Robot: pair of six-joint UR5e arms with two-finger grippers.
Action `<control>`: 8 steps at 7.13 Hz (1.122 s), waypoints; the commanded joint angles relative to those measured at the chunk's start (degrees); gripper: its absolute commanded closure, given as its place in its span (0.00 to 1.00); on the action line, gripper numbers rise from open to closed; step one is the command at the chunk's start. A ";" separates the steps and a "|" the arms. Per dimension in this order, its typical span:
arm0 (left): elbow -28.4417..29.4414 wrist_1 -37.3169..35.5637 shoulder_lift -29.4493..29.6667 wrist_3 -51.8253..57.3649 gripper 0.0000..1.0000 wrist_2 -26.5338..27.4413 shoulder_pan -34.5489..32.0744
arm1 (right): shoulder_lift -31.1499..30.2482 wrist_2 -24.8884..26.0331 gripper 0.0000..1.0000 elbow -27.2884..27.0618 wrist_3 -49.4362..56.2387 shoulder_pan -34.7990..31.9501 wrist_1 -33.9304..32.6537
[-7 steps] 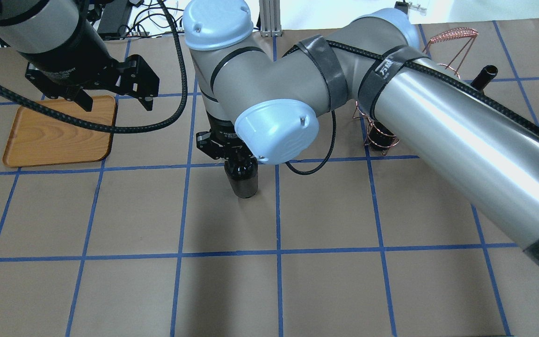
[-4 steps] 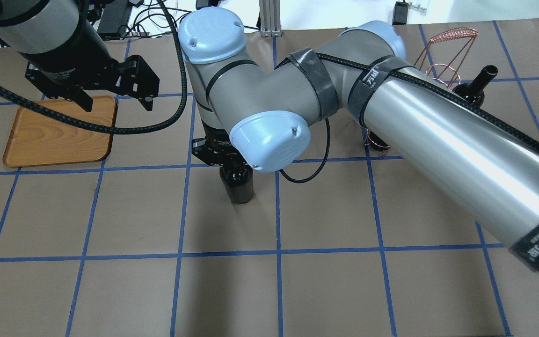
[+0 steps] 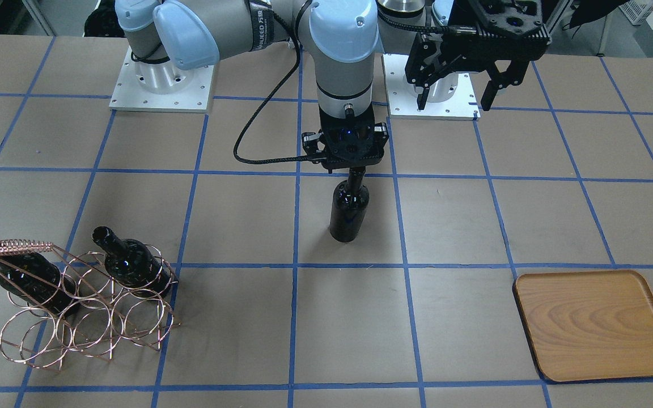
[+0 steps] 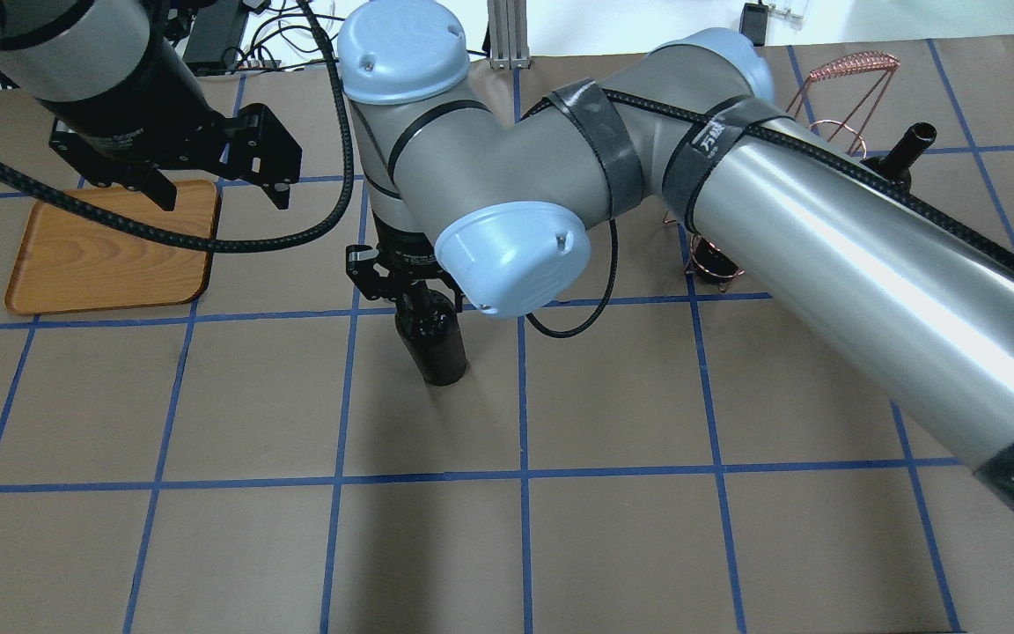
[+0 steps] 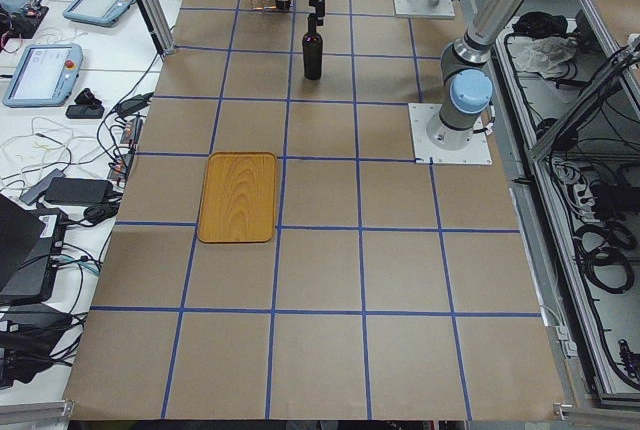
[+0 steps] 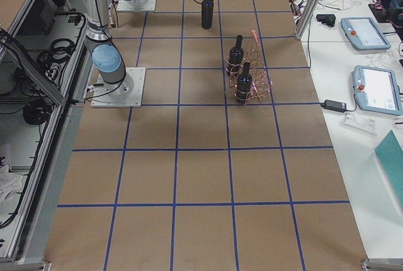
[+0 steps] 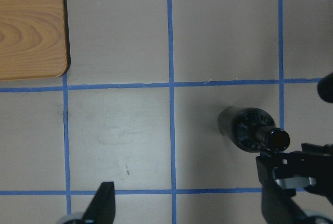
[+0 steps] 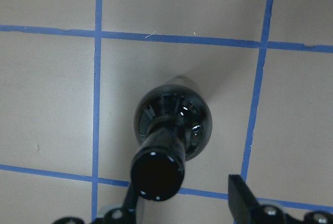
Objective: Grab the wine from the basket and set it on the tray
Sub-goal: 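Stand the bottle upright on the table and open the right gripper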
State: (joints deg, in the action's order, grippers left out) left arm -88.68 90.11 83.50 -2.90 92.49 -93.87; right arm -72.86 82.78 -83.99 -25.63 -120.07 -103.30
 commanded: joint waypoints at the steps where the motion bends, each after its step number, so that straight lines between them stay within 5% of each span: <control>1: 0.00 0.07 0.00 0.00 0.00 -0.12 0.09 | -2.36 0.89 0.14 0.58 0.66 3.32 0.02; 3: -0.52 0.33 0.87 -2.53 0.00 -0.73 -0.44 | -7.10 0.89 0.00 0.85 8.79 10.78 0.72; 6: -0.70 -0.02 4.46 -16.47 0.00 -0.64 -8.58 | -9.15 3.59 0.00 0.76 22.95 23.62 4.58; 7: -1.22 -0.28 6.22 -20.09 0.00 -0.47 -11.31 | -9.23 8.40 0.00 0.76 23.08 25.04 4.68; 8: -1.93 -0.02 7.02 -19.17 0.00 -0.73 -12.21 | -9.67 19.94 0.00 0.41 23.08 26.19 4.07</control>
State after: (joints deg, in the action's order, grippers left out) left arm -89.92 90.00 89.15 -20.88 91.89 -104.07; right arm -82.11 92.12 -83.31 -3.27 -95.76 -99.05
